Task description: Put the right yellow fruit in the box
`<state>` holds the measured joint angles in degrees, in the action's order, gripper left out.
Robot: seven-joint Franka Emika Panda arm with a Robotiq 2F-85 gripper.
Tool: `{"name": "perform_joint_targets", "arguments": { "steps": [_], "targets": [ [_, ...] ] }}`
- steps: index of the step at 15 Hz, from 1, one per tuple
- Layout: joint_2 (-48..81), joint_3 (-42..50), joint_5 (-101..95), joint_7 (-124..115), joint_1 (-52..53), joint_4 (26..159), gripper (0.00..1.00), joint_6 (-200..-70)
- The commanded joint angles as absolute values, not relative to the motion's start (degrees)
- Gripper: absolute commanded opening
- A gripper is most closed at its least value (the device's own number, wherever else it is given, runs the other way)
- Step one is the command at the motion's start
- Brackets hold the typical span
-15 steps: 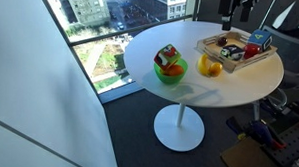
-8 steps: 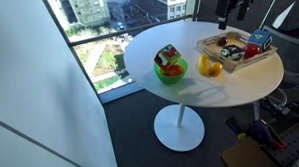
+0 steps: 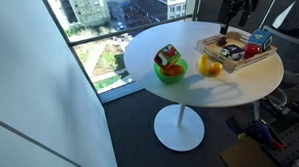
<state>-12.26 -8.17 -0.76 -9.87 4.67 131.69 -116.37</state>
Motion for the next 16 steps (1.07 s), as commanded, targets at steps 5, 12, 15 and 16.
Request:
{"name": "perform_joint_targets", "arguments": {
  "steps": [5, 12, 15, 16],
  "targets": [
    [-8.5, -7.0, -4.1, -14.9, 3.1, 131.6, 1.0, -118.2],
    [-8.5, -6.6, -3.2, -13.6, 3.4, 131.8, 1.0, -117.6],
    [-8.5, -6.6, -3.2, -13.6, 3.4, 131.8, 1.0, -117.6],
    [-8.2, -6.6, -3.3, -13.7, 3.4, 131.8, 1.0, -117.5]
  ]
}}
